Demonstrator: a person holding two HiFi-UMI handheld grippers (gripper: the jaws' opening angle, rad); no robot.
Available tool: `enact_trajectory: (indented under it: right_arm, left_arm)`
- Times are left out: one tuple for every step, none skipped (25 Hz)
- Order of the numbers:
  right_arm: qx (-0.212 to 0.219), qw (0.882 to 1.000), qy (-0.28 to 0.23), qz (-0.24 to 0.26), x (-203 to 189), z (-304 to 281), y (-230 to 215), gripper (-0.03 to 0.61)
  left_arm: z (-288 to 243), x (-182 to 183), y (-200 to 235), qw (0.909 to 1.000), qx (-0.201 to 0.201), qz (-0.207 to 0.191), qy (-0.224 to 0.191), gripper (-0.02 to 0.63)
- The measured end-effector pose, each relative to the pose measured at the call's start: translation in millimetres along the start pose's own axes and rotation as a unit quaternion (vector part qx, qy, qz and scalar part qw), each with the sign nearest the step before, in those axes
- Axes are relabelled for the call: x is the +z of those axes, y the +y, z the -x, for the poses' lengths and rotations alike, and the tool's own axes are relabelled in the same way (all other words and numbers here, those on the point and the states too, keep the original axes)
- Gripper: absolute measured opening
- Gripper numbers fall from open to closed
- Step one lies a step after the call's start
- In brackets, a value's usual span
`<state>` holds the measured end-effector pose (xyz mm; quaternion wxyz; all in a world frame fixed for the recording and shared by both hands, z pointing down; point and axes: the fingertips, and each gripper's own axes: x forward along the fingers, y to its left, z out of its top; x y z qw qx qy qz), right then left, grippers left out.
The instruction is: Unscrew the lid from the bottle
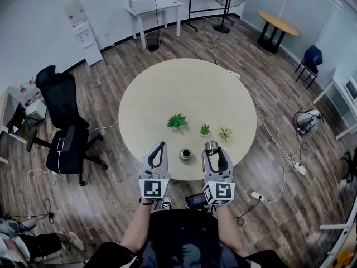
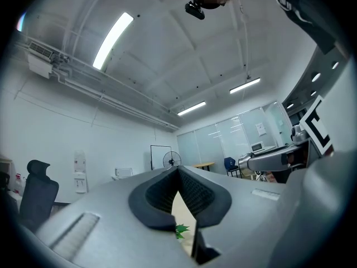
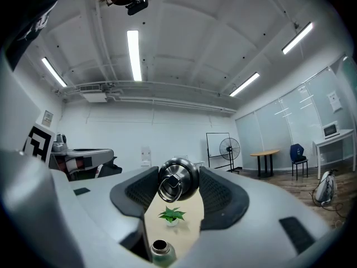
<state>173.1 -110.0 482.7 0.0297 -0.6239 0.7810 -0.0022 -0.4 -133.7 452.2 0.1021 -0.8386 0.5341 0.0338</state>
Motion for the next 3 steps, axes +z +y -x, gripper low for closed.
enact_trajectory:
  right_arm:
    - [0.000, 1.000, 0.000, 0.000, -0.2, -0.2, 0.2, 0.232]
    - [0.000, 1.000, 0.000, -0.001, -0.3, -0.4, 0.3, 0.232]
    - [0.000, 1.000, 0.000, -0.002, -0.4, -0.6, 0.5, 0.232]
  left_arm:
    - [0.3, -0.9, 0.5, 1.0000, 0.000, -0.001, 0.002, 0.000]
    - [0.5, -1.6, 1.0, 1.0000, -0.001, -0.004, 0.003, 0.000]
    - [0.6, -2.1, 1.4, 1.0000, -0.001, -0.007, 0.004, 0.002]
